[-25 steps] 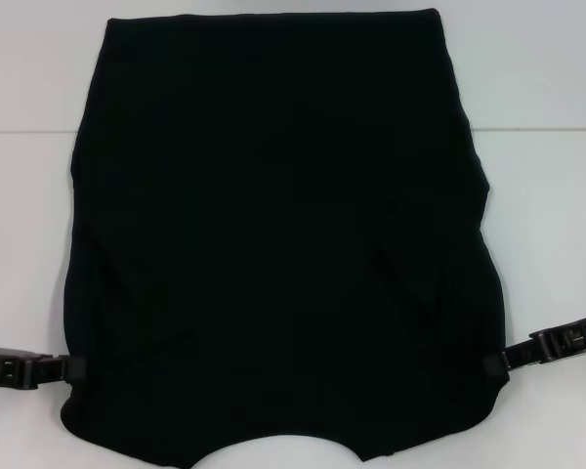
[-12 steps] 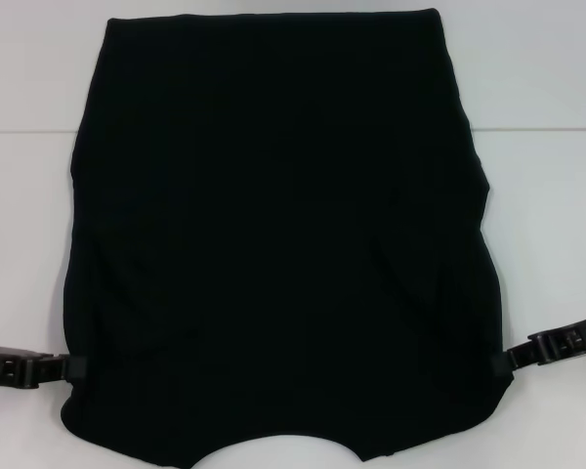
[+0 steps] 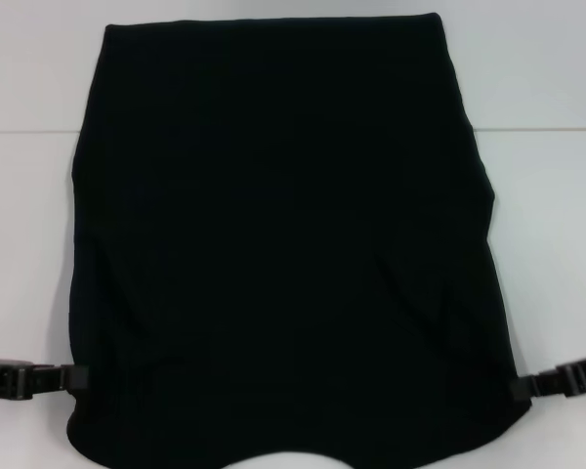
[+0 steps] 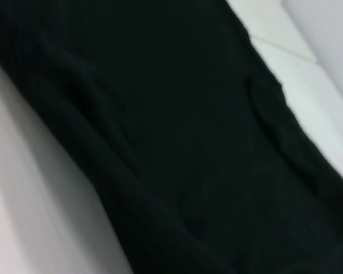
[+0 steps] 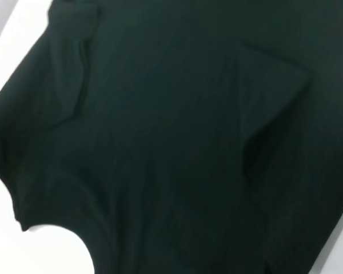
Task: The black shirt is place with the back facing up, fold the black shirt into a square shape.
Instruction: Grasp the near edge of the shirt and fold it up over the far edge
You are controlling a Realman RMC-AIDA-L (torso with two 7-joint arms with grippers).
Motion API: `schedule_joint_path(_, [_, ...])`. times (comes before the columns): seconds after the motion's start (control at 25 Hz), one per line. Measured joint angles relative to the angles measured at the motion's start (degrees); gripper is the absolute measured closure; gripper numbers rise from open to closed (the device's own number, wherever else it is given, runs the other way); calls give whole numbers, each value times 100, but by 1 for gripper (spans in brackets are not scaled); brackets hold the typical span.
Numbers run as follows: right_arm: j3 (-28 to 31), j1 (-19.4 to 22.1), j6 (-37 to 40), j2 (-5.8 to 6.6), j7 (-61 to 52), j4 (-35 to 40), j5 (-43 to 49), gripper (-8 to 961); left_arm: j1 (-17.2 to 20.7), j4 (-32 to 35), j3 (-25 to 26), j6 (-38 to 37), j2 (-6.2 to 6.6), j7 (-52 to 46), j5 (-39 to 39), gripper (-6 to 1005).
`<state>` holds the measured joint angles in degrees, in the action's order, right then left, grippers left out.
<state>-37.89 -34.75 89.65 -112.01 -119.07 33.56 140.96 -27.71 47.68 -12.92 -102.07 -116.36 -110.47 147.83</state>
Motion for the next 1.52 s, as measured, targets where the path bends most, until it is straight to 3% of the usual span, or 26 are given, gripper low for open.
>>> schedule_joint_path(0.32, [318, 536, 499, 92, 899, 24, 1, 920, 273, 43, 337, -481, 42, 135, 32, 936])
schedule_joint_path(0.6, [471, 957, 988, 145, 1491, 35, 27, 921, 506, 83, 360, -970, -8, 272, 64, 936])
schedule_joint_path(0.84, [667, 1088, 1192, 201, 1838, 39, 24, 920, 556, 68, 362, -1145, -24, 271, 43, 936])
schedule_joint_path(1.04, [1122, 810, 1147, 212, 2010, 37, 3, 921, 179, -210, 368, -952, 56, 87, -301, 936])
schedule_joint_path(1.2, [1520, 371, 954, 193, 2005, 24, -5, 921, -363, -645, 369, -467, 260, -92, -669, 935])
schedule_joint_path(1.36, [1749, -108, 448, 171, 1742, 1, -50, 920, -963, -1138, 370, 319, 463, -137, -811, 935])
schedule_joint_path(1.52, [1757, -570, -281, 115, 1420, -19, -85, 920, -1412, -1351, 366, 1267, 515, -173, -818, 935])
